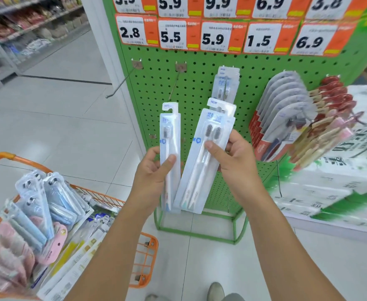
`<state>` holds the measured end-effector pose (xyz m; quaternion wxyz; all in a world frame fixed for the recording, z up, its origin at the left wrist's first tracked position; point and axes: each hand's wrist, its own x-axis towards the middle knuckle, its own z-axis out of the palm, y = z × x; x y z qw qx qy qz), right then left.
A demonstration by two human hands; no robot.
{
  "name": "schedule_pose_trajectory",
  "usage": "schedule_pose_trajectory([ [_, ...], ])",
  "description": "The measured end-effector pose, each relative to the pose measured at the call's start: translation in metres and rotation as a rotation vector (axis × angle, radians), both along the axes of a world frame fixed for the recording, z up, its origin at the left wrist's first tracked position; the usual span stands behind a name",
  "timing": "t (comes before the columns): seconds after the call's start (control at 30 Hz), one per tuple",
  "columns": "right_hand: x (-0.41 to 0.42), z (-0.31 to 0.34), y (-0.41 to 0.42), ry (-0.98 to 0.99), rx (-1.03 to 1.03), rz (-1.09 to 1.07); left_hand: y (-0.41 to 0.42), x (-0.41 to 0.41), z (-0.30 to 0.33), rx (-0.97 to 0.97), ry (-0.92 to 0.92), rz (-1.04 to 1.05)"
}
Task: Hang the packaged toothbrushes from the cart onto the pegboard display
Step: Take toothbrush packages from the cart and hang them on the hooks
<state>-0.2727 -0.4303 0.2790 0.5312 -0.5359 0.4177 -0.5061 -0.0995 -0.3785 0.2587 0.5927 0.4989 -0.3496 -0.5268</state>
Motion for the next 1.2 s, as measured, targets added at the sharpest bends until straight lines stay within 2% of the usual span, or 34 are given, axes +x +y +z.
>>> schedule_pose_trajectory([
  [0.1,-0.008,-0.002,-0.006,0.057,-0.033,-0.047,-0.007,0.0,-0.001,-0.021,-0.108,0.053],
  [0.53,-0.011,-0.019,-0.064,0.213,-0.024,-0.077,-0.017,0.002,-0.008,-0.011,-0.152,0.099],
  [0.73,0.008,-0.015,-0.105,0.384,0.082,-0.165,-0.014,0.003,-0.008,-0.018,-0.13,0.107],
  [0.93,0.022,-0.009,-0.121,0.382,0.187,-0.244,-0.011,0.013,-0.014,-0.029,-0.126,0.126],
  [1.07,0.016,-0.005,-0.112,0.39,0.253,-0.24,-0.018,0.022,-0.013,-0.046,-0.136,0.125],
  [1.2,0.019,-0.02,-0.062,0.39,0.373,-0.285,-0.026,0.026,-0.012,-0.052,-0.138,0.11],
])
